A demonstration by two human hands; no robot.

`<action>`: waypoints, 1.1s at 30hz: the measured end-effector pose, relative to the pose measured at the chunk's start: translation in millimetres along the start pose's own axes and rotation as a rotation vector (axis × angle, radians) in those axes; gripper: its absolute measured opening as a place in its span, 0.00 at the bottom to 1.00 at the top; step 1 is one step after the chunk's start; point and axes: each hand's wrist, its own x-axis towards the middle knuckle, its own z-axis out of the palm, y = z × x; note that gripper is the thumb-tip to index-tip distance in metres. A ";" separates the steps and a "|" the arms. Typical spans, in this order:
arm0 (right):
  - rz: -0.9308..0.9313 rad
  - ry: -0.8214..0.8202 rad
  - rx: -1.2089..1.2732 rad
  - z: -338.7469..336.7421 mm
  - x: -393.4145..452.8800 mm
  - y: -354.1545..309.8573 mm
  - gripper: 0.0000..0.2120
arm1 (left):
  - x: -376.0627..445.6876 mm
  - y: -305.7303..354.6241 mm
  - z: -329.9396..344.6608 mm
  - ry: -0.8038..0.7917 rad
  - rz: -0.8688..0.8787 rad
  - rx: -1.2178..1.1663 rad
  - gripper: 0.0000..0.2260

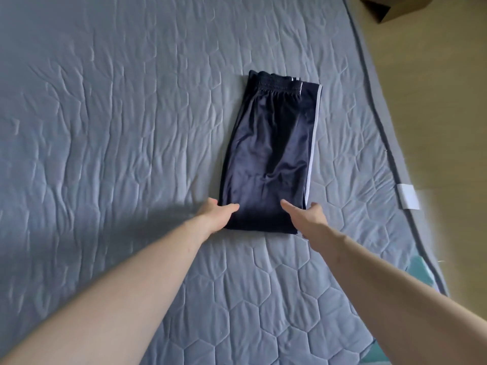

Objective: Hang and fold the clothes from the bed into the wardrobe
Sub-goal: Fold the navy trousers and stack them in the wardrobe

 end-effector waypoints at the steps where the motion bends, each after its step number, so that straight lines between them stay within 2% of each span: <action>1: 0.006 0.015 0.028 5.1 5.2 5.6 0.32 | 2.5 -3.1 5.5 -0.019 -0.009 -0.056 0.41; 3: 0.001 0.027 0.057 11.6 15.1 15.9 0.29 | 10.7 -6.8 15.6 -0.005 -0.031 -0.179 0.39; 4: -0.006 0.021 0.077 11.7 17.6 17.7 0.24 | 15.3 -8.3 16.1 0.026 -0.041 -0.196 0.36; 6: -0.001 -0.034 0.117 9.0 17.5 20.1 0.12 | 22.8 -12.6 12.5 0.032 -0.068 -0.170 0.29; 8: 0.026 -0.070 0.128 5.2 12.0 25.3 0.10 | 22.8 -19.8 7.8 -0.030 -0.093 -0.124 0.19; 11: 0.060 -0.127 0.115 6.3 -10.2 39.8 0.09 | 0.8 -37.4 2.0 -0.067 -0.090 -0.057 0.14; 13: 0.126 -0.178 0.080 3.8 -31.2 59.7 0.09 | -25.0 -57.1 -2.0 -0.068 -0.085 -0.009 0.15; 17: 0.247 -0.262 -0.074 -5.7 -87.4 111.2 0.10 | -85.3 -112.3 -7.3 -0.166 -0.163 0.121 0.18; 19: 0.318 -0.320 -0.154 -12.8 -119.9 136.9 0.10 | -116.9 -137.0 -8.5 -0.257 -0.215 0.196 0.20; 22: 0.427 -0.410 -0.304 -26.8 -164.6 166.8 0.15 | -163.4 -159.4 -14.3 -0.459 -0.334 0.271 0.10; 25: 0.498 -0.558 -0.404 -39.4 -194.6 176.5 0.17 | -193.0 -169.2 -22.1 -0.598 -0.389 0.386 0.09; 28: 0.545 -0.636 -0.350 -50.1 -205.9 163.2 0.15 | -207.6 -154.1 -33.3 -0.592 -0.378 0.333 0.09; 33: 0.529 -0.508 -0.036 -68.7 -183.2 101.1 0.14 | -193.3 -95.6 -47.4 -0.365 -0.277 -0.002 0.10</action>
